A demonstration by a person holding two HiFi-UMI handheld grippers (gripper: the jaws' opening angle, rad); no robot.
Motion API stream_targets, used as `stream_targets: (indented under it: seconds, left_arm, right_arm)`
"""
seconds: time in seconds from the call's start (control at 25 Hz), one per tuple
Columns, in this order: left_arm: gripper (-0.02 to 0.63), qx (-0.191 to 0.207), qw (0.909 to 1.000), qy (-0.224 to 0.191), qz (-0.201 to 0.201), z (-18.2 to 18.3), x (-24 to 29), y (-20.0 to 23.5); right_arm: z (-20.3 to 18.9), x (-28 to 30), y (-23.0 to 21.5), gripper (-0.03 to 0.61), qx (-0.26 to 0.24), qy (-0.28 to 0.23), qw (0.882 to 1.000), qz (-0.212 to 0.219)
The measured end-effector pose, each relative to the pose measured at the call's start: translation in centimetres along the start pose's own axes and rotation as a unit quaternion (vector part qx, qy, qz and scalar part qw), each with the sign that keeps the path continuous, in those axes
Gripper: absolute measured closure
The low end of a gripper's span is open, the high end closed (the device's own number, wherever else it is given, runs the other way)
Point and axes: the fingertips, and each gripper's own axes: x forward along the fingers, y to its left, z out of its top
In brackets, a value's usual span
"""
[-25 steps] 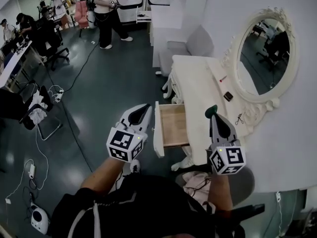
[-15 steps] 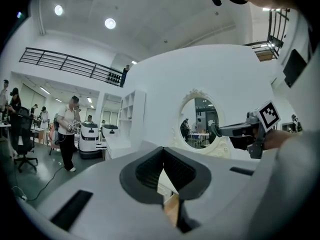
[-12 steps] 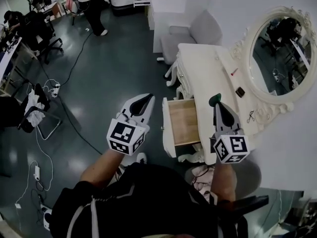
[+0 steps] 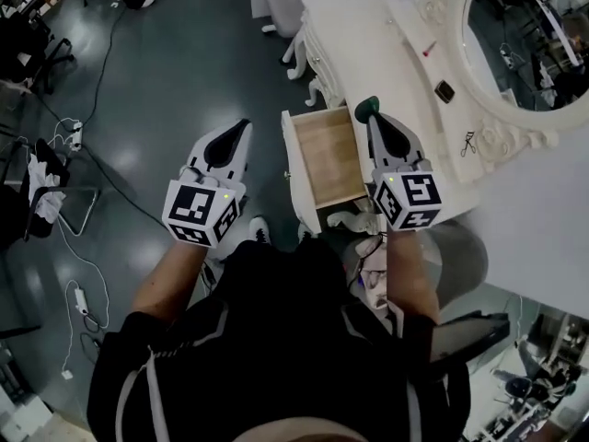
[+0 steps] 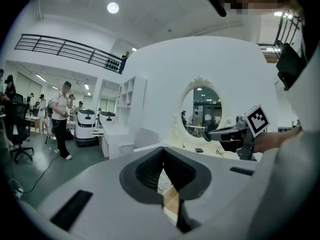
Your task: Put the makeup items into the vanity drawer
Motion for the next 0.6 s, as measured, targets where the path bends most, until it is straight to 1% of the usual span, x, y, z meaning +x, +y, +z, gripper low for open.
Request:
stream_targets:
  seconds: [0.16,0.28,0.44,0.6]
  left_arm:
    - [0.609,-0.013,0.9996,0.013,0.019,-1.8,1.1,-0.7]
    - [0.611,-0.016,0.9989,0.026,0.036,-3.4,1.5,-1.2]
    - [0.609,-0.036,0.9964,0.046,0.061,-6.1,1.9,-1.4]
    - [0.609,-0.043,0.9929,0.061,0.092,-8.0,1.5,-0.5]
  right_arm:
    - [-3.0,2.1,-0.9,0.574,0.004,0.03,0.999,0.022]
    - [-5.4,4.0,-1.5,0.574,0.006,0.047,0.998,0.028]
    - [-9.7,6.4,-2.0,0.574,0.012,0.088,0.995,0.042]
    - [-14.2,9.3,-1.4,0.574,0.022,0.129,0.99,0.062]
